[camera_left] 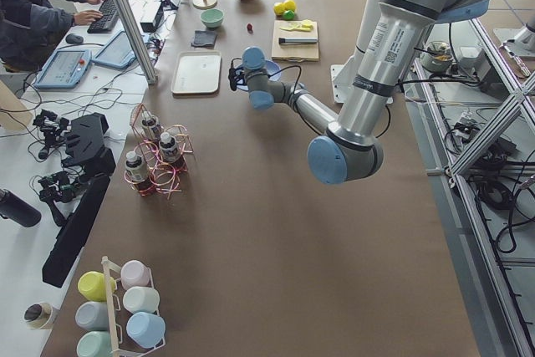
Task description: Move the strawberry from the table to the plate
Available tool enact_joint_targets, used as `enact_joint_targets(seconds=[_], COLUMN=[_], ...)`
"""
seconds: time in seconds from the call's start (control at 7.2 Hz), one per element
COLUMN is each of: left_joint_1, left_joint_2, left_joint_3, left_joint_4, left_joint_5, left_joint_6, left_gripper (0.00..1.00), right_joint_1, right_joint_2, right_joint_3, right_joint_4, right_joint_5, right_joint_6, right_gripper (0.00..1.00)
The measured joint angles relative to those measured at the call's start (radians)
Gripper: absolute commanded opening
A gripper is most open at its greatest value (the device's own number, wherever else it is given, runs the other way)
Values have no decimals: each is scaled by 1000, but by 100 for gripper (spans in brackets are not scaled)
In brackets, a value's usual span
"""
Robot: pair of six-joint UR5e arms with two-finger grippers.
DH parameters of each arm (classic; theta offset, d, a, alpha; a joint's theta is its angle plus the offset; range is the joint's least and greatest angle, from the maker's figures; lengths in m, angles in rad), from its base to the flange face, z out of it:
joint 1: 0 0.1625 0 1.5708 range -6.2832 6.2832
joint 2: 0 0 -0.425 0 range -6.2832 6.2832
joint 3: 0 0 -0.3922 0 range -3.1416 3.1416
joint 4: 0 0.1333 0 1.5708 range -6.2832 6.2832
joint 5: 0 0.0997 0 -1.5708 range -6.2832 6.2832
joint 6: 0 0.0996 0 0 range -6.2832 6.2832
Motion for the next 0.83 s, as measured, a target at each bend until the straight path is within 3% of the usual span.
enact_joint_targets(seconds=[0.42,0.56,0.69,0.83], left_joint_1=[78,83,86,87], left_joint_2=[-59,-68,-74,-76], left_joint_3=[60,76,87,92], left_joint_4=[28,23,17,15], left_joint_5=[85,91,98,102], left_joint_6=[-2,-2,-2,-1], left_gripper=[0,48,81,90], right_joint_1=[-4,-5,-7,-9], right_joint_2=[4,6,8,9], right_joint_3=[-1,-1,-1,-2], right_joint_4=[0,0,0,0], right_joint_5=[-3,-3,-2,1], right_joint_6=[0,0,-1,-2], right_gripper=[100,100,100,100])
